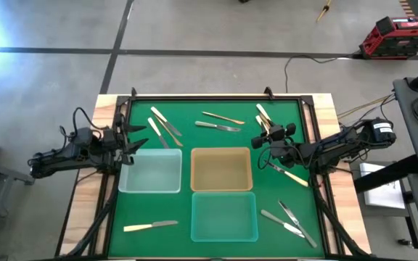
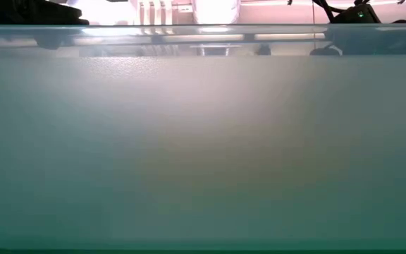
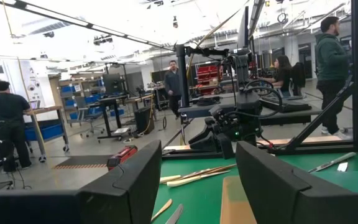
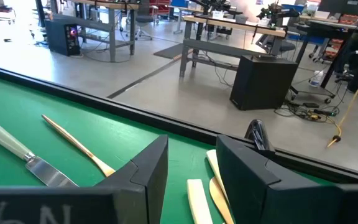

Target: Sort silverware by color (type)

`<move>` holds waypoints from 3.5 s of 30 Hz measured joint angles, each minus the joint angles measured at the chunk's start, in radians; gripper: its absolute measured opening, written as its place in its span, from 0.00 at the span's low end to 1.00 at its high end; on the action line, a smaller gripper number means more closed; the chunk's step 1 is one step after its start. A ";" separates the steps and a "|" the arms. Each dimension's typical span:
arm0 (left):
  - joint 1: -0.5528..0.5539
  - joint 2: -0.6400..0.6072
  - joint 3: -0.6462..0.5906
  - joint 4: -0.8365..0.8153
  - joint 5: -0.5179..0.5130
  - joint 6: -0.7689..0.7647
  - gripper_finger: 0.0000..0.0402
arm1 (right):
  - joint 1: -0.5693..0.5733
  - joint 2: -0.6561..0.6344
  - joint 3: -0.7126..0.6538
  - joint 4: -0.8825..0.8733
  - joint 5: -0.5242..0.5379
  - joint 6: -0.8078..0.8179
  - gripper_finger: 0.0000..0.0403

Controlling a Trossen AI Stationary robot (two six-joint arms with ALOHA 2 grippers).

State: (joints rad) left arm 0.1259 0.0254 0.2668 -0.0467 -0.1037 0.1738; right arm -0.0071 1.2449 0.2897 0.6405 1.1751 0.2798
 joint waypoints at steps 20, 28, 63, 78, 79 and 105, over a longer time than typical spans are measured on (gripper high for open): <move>0.000 0.000 0.000 0.000 0.000 0.000 0.48 | 0.000 0.000 0.000 0.000 0.000 0.000 0.32; 0.000 0.000 0.000 0.000 0.000 0.000 0.48 | -0.005 0.000 0.000 0.001 -0.070 -0.001 0.32; 0.000 0.000 0.000 0.000 0.000 0.000 0.48 | -0.272 -0.010 0.389 -0.550 -0.975 0.286 0.32; 0.000 0.000 0.000 0.000 0.000 0.000 0.48 | -0.411 0.147 1.007 -1.911 -1.127 0.246 0.32; 0.000 0.000 0.000 0.000 0.000 0.000 0.48 | -0.410 0.155 1.014 -1.969 -1.156 0.246 0.32; 0.000 0.000 0.000 0.000 0.000 0.000 0.48 | -0.526 0.450 0.999 -1.796 -1.219 0.123 0.32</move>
State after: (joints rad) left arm 0.1261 0.0254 0.2668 -0.0471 -0.1037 0.1740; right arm -0.5330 1.6954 1.2892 -1.1555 -0.0443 0.4025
